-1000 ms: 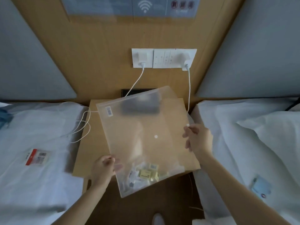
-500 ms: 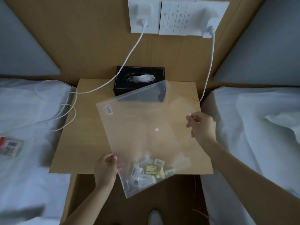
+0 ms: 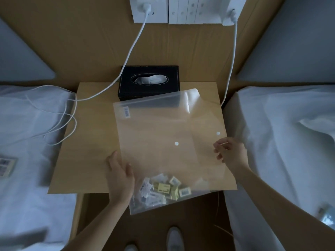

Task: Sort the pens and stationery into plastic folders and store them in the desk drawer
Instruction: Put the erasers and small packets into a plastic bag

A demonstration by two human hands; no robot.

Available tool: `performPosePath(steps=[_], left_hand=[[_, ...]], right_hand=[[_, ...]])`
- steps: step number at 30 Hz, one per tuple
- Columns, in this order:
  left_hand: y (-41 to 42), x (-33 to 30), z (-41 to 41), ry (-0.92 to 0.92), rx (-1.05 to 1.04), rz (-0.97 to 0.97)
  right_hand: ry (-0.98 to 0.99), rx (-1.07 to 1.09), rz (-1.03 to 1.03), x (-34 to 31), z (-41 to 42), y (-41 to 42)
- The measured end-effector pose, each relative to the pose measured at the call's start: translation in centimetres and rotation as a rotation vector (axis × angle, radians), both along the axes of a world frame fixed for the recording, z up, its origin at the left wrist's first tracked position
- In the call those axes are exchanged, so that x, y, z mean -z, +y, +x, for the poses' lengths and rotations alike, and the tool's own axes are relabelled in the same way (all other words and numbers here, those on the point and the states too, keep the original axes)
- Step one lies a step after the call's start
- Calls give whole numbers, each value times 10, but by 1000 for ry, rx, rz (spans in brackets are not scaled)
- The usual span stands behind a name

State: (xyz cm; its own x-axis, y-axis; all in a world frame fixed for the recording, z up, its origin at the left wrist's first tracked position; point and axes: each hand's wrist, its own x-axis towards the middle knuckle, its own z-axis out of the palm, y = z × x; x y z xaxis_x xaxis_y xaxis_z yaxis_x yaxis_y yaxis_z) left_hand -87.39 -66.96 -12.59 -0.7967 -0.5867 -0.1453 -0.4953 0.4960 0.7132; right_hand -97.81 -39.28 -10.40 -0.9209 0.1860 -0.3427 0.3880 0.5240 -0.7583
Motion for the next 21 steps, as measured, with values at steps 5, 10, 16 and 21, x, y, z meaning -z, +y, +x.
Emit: performPosePath(steps=[5,10,16,21], left_hand=[[34,-7,-9,22,616,-327],[80,-2,-15,-215,985,-545],[89,13,-18,-401,991,-587],[90,18,-22,-449,996,-590]], right_hand=[[-17,42,-23,9,7,7],[-134,45,-39,17,20,18],[-179,-4,-33,25,33,25],[-62,-7,-126,24,38,16]])
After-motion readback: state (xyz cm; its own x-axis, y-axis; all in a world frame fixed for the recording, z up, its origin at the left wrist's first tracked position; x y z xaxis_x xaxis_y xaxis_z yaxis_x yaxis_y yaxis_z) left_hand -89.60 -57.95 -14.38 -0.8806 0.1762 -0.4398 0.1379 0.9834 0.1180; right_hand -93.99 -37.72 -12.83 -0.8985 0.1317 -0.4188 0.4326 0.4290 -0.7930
